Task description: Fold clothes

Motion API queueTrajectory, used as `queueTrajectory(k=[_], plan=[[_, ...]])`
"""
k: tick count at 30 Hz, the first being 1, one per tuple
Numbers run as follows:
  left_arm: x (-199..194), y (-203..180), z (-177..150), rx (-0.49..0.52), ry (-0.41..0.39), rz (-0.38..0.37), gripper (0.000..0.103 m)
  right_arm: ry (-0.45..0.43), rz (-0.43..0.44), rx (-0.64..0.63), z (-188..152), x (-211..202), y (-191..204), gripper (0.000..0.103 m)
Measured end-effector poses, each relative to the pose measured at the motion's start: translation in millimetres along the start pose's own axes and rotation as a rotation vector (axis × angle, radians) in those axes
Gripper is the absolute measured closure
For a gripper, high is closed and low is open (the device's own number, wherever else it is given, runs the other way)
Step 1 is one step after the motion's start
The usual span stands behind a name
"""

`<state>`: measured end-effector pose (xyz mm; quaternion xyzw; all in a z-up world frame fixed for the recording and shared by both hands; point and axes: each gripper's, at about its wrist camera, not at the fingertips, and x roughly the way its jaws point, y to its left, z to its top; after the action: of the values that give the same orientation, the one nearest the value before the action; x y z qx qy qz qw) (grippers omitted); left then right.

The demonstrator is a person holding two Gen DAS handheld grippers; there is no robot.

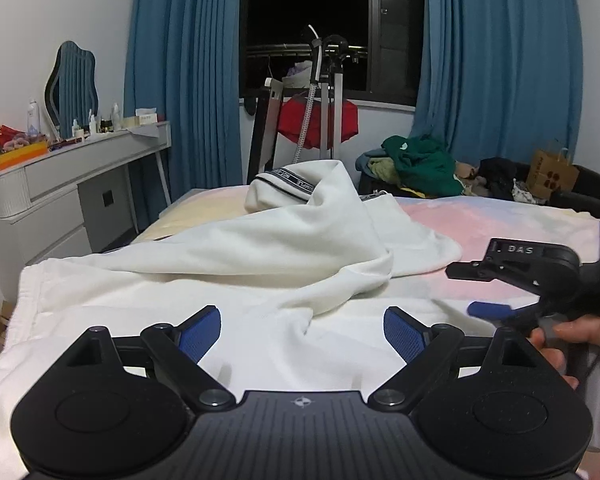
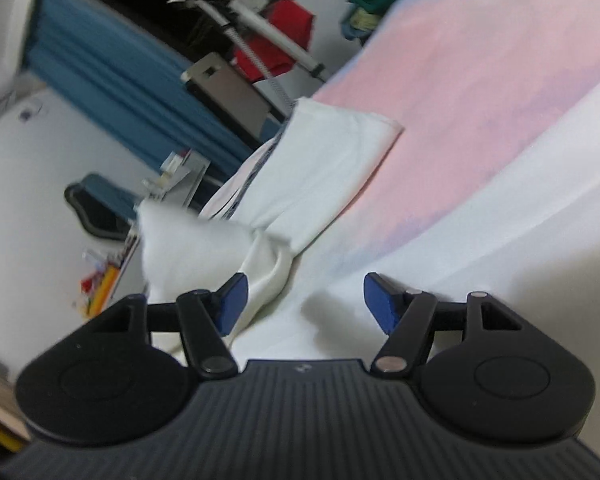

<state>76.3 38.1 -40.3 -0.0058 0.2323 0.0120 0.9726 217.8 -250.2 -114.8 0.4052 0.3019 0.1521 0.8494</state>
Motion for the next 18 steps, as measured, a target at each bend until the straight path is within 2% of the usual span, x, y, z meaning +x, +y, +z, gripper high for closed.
queueTrajectory(k=[2, 5, 7, 11, 12, 13, 14, 18], plan=[[9.2, 1.7, 2.5, 0.007, -0.013, -0.001, 0.013, -0.034, 0.003, 0.057, 11.5, 15.2, -9.5, 0.037], [23.8, 11.3, 6.8, 0.075, -0.050, 0.026, 0.013, -0.088, 0.011, 0.128, 29.0, 41.1, -25.3, 0.038], [36.9, 29.8, 5.2, 0.023, -0.046, 0.031, 0.013, -0.120, 0.008, 0.150, 36.7, 58.6, -31.4, 0.040], [71.3, 54.1, -2.7, -0.097, 0.065, 0.018, 0.013, -0.163, -0.074, 0.121, 54.3, 90.3, -24.4, 0.046], [77.8, 57.1, -4.0, -0.111, 0.085, 0.010, 0.013, -0.163, -0.105, 0.101, 58.3, 97.9, -21.1, 0.052], [82.0, 59.3, -5.1, -0.120, 0.093, 0.000, 0.013, -0.163, -0.136, 0.081, 62.3, 105.6, -17.9, 0.071], [85.5, 60.8, -6.4, -0.123, 0.097, -0.005, 0.013, -0.160, -0.168, 0.063, 66.3, 112.3, -15.2, 0.080], [89.8, 58.2, -9.4, -0.104, 0.111, -0.017, 0.013, -0.208, -0.203, 0.068, 87.1, 95.7, -14.5, 0.094]])
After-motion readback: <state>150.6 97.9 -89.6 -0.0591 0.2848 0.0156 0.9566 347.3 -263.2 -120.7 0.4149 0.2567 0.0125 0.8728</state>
